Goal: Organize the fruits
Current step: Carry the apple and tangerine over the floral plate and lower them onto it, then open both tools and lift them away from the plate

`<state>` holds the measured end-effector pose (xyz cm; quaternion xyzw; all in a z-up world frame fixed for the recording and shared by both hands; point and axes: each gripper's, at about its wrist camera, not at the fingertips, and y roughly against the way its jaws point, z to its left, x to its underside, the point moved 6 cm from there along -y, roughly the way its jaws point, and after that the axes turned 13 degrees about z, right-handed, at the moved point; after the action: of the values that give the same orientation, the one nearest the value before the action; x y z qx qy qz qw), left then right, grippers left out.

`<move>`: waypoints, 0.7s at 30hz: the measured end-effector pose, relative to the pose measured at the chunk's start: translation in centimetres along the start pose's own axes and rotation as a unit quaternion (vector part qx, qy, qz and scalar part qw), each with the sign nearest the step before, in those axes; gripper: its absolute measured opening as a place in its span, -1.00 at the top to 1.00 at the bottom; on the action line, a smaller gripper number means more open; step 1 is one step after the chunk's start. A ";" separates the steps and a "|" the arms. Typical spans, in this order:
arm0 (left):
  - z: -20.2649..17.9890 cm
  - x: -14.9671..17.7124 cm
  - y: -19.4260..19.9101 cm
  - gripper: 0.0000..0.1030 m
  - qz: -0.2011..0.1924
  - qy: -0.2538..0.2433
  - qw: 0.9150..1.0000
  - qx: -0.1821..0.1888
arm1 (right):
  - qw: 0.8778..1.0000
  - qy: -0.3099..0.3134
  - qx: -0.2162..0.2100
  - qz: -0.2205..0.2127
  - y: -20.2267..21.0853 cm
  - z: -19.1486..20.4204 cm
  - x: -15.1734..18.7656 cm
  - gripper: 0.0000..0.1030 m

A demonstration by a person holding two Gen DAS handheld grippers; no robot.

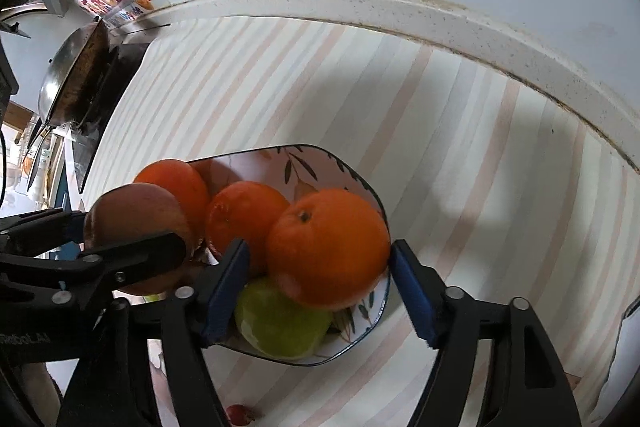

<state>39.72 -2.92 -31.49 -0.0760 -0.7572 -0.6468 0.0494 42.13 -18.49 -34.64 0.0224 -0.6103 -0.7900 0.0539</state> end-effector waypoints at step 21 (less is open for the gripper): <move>0.7 1.5 2.6 -0.33 -0.023 0.030 0.999 0.034 | 0.999 -0.003 -0.009 -0.035 4.1 -0.1 2.0 -0.81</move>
<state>38.72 -1.80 -28.76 -0.0370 -0.7784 -0.6239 0.0594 40.35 -19.88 -30.65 0.0412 -0.6022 -0.7969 0.0247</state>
